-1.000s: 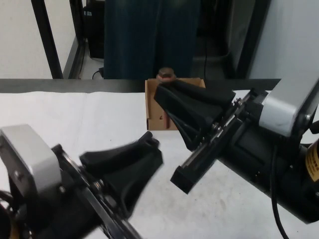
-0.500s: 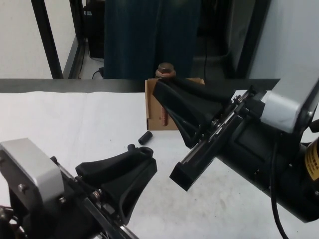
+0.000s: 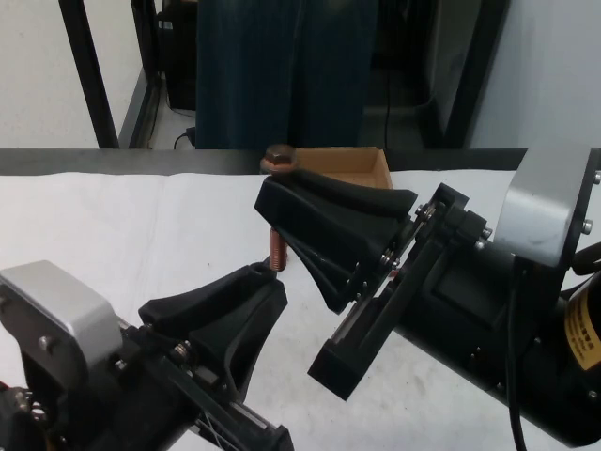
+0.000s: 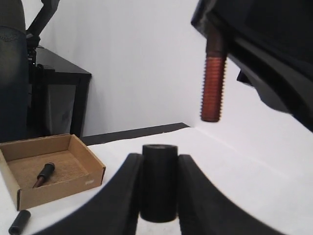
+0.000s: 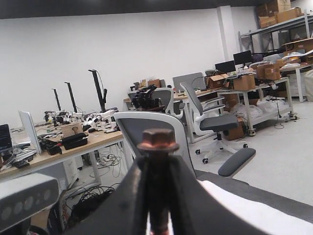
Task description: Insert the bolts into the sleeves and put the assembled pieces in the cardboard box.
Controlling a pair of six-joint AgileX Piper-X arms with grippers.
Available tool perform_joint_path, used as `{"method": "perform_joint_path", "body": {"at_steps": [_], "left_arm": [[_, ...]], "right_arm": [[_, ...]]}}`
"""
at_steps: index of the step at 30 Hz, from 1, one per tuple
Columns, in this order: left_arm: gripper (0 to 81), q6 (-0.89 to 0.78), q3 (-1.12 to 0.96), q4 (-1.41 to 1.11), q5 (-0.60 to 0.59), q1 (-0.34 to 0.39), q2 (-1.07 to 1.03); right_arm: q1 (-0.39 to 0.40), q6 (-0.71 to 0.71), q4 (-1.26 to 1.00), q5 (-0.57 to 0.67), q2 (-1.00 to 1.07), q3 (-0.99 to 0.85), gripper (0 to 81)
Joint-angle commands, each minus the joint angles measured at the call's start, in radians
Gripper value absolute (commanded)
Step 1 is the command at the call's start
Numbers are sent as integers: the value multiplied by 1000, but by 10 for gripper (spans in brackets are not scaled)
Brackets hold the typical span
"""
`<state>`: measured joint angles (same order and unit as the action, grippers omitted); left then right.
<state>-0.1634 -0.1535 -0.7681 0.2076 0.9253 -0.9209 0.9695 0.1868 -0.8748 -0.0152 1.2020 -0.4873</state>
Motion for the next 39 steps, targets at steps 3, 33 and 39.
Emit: {"method": "perform_joint_path", "body": {"at_steps": [3, 33, 39], "left_arm": [[9, -24, -1, -30, 8, 5, -3], [9, -62, -1, -86, -84, 5, -3], [9, -70, -1, -102, -99, 5, -3]], "right_arm": [[4, 8, -20, 6, 3, -1, 3], [4, -68, -20, 6, 3, -2, 3], [4, -68, -20, 6, 3, -2, 3]]}}
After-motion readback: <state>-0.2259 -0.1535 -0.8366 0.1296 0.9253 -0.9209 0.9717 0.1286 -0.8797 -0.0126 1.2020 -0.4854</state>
